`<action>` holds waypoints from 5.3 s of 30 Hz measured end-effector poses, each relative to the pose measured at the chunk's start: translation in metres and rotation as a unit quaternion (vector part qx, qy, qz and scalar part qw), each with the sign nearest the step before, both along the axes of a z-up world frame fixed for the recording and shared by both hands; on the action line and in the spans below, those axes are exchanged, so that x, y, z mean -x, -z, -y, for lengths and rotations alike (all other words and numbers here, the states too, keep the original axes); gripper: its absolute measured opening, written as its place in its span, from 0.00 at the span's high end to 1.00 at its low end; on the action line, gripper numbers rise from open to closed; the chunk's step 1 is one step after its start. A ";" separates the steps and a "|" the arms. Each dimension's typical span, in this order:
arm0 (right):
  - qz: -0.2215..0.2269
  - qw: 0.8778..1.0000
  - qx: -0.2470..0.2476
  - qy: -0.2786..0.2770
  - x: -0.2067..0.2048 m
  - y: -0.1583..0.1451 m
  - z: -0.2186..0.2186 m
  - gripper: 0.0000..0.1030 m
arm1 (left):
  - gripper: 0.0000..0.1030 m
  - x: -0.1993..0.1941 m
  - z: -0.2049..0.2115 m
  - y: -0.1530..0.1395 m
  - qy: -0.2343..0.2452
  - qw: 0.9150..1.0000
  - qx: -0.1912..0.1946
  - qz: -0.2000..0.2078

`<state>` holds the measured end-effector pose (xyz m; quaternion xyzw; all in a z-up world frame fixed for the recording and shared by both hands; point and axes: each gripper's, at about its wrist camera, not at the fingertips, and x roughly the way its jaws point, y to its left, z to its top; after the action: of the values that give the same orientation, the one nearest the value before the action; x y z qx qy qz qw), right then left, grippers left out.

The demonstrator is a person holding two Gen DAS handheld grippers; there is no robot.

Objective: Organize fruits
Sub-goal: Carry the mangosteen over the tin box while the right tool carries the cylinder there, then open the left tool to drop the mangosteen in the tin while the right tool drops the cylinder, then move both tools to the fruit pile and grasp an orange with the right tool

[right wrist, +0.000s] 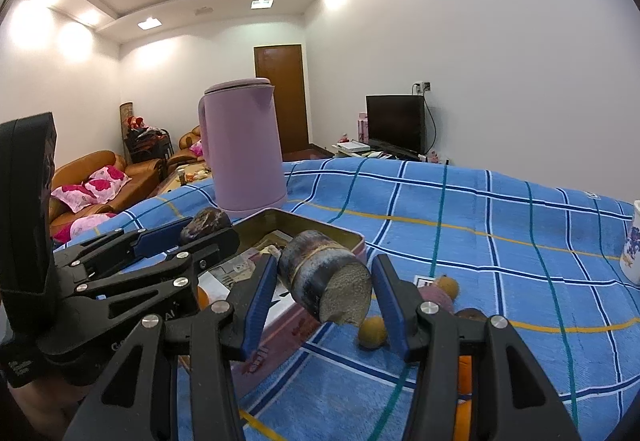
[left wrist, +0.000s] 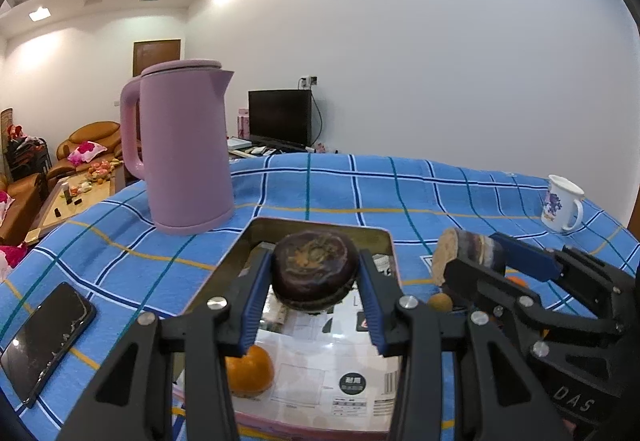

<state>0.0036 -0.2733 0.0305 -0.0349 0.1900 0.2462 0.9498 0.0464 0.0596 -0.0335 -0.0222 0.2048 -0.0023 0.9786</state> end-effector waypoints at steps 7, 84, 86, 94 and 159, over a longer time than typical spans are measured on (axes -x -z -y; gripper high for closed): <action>-0.006 1.000 0.003 -0.007 -0.006 0.000 -0.011 0.50 | 0.57 -0.006 -0.008 0.002 -0.016 1.000 -0.005 -0.016; -0.110 0.992 0.033 -0.058 -0.049 0.019 -0.060 0.48 | 0.57 -0.031 -0.045 0.018 -0.074 0.993 -0.007 -0.090; -0.102 0.993 0.032 -0.050 -0.046 0.017 -0.058 0.42 | 0.57 -0.028 -0.047 0.016 -0.076 0.994 -0.004 -0.084; -0.074 0.997 0.007 -0.018 -0.039 0.011 -0.044 0.33 | 0.57 -0.027 -0.040 0.016 -0.057 0.995 -0.015 -0.084; -0.159 0.975 0.041 0.151 -0.024 0.022 0.130 0.65 | 0.21 -0.024 0.106 0.011 0.088 0.992 -0.045 -0.079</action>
<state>0.0277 -0.4034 0.0084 -0.0053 0.3513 0.0942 0.9315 0.0704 -0.0466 -0.0442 0.0402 0.2827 -0.0772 0.9552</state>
